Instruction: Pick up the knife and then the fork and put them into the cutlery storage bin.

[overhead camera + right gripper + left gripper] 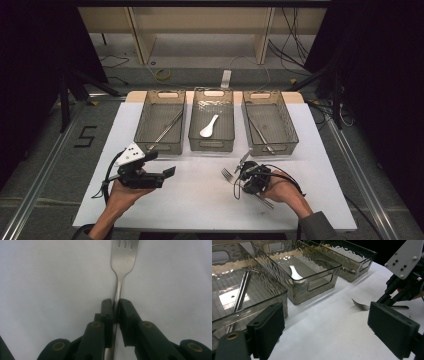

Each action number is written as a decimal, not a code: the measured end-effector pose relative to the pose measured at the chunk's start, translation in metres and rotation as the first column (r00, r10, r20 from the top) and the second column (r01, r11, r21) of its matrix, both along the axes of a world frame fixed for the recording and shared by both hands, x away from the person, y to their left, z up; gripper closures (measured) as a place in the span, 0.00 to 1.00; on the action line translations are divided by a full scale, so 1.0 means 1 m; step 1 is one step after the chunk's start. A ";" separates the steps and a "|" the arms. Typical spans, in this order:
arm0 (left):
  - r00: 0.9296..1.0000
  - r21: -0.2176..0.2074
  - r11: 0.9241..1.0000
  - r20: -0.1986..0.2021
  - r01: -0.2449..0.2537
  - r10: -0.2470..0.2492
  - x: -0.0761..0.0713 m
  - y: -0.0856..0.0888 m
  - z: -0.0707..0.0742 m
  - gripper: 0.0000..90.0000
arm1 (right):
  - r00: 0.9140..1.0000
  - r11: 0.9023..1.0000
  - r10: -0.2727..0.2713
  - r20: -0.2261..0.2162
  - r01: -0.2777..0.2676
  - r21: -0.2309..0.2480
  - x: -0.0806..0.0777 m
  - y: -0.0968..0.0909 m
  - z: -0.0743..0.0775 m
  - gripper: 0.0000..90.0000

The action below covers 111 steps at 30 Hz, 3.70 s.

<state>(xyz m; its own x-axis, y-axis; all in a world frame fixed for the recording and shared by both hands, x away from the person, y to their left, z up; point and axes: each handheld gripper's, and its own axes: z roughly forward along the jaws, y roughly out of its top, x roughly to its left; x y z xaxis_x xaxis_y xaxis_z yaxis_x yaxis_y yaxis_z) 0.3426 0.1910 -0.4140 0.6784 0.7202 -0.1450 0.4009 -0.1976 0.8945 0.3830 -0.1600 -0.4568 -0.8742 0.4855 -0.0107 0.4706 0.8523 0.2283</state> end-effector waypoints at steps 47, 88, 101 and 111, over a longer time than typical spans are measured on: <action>1.000 -0.005 1.000 -0.001 0.002 -0.002 0.000 0.001 0.001 0.15 | 0.997 0.997 0.001 0.079 -0.007 0.078 0.002 -0.017 0.021 0.95; 1.000 -0.030 0.999 0.002 -0.019 0.019 0.001 0.003 0.001 0.15 | 0.920 0.902 -0.322 0.222 0.227 0.366 0.097 -0.079 0.120 0.95; 1.000 -0.031 0.999 0.003 -0.019 0.019 0.001 0.003 0.001 0.15 | 0.893 0.870 -0.407 0.194 0.315 0.379 0.134 -0.087 0.127 0.95; 1.000 -0.039 0.999 0.000 -0.024 0.024 0.001 0.004 0.001 0.15 | 0.860 0.840 -0.477 0.184 0.384 0.382 0.153 -0.090 0.116 0.95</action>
<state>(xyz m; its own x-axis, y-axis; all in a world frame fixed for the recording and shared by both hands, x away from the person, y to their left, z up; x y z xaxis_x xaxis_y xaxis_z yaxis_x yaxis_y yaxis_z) 0.3440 0.1946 -0.4128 0.6612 0.7302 -0.1724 0.4043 -0.1532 0.9017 0.5360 -0.2497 -0.3405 -0.5613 0.8275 0.0154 0.6552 0.4329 0.6191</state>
